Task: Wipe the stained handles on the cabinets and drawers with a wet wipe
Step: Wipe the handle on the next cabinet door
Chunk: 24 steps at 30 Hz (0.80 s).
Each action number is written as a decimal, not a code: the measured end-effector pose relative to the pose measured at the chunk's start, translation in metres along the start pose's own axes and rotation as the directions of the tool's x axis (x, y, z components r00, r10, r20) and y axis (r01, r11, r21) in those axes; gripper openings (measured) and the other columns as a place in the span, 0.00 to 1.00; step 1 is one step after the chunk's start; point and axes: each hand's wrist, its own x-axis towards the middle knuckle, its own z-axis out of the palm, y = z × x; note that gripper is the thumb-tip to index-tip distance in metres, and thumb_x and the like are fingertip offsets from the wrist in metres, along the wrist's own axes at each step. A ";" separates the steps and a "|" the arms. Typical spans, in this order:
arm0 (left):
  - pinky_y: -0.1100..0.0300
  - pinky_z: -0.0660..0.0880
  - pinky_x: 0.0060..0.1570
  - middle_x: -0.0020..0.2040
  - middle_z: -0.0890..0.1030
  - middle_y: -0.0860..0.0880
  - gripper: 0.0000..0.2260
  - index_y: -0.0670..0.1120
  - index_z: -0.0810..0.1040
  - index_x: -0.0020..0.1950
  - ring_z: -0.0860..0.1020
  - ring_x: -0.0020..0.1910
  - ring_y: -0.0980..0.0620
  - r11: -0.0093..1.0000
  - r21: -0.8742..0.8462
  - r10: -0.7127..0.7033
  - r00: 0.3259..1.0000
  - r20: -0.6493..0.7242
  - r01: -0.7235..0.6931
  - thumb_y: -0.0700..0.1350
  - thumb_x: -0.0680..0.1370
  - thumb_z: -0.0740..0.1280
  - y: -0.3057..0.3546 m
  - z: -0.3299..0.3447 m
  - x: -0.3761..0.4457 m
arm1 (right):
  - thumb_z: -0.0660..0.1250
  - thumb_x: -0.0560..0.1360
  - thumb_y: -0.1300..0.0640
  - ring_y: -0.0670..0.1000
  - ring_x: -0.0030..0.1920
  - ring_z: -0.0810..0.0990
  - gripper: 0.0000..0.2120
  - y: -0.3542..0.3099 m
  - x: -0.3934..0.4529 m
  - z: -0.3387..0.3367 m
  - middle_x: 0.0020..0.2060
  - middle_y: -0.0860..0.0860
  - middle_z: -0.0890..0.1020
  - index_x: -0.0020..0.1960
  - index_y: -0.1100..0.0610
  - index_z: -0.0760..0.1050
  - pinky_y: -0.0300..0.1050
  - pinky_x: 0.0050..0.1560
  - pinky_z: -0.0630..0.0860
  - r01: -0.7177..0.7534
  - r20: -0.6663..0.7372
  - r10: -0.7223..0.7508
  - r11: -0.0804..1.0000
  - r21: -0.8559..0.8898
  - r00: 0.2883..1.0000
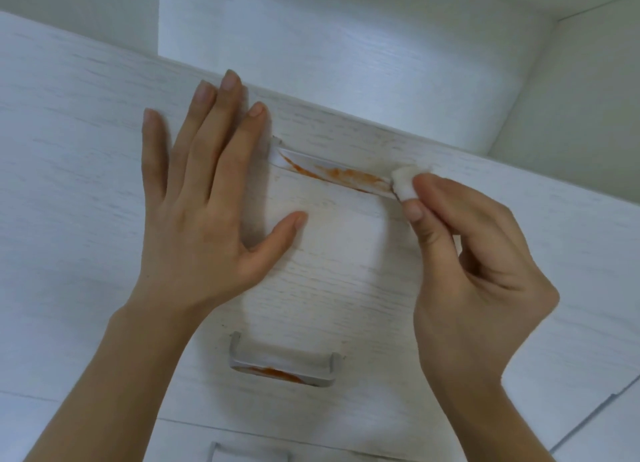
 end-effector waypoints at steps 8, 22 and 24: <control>0.41 0.48 0.72 0.73 0.61 0.36 0.32 0.37 0.62 0.72 0.58 0.74 0.40 1.000 0.007 -0.016 0.999 -0.036 0.017 0.59 0.78 0.60 0.002 0.004 0.000 | 0.71 0.74 0.63 0.44 0.49 0.78 0.08 -0.002 0.016 0.000 0.47 0.45 0.81 0.53 0.55 0.78 0.39 0.51 0.74 0.178 0.126 -0.164 0.978 -0.106 0.978; 0.42 0.49 0.72 0.72 0.62 0.38 0.31 0.38 0.63 0.71 0.59 0.74 0.42 0.999 -0.004 -0.032 0.998 -0.063 0.032 0.59 0.77 0.62 0.003 0.004 0.001 | 0.70 0.74 0.63 0.51 0.50 0.79 0.09 -0.005 0.008 0.004 0.47 0.49 0.81 0.54 0.57 0.77 0.41 0.59 0.73 0.212 0.131 -0.189 0.957 -0.196 0.973; 0.42 0.49 0.72 0.72 0.62 0.39 0.31 0.38 0.63 0.71 0.59 0.74 0.42 0.999 -0.003 -0.035 0.997 -0.063 0.035 0.59 0.77 0.62 0.003 0.004 0.002 | 0.70 0.74 0.63 0.48 0.51 0.78 0.11 -0.005 0.008 0.001 0.48 0.47 0.80 0.55 0.56 0.75 0.41 0.61 0.73 0.213 0.132 -0.188 0.955 -0.208 0.973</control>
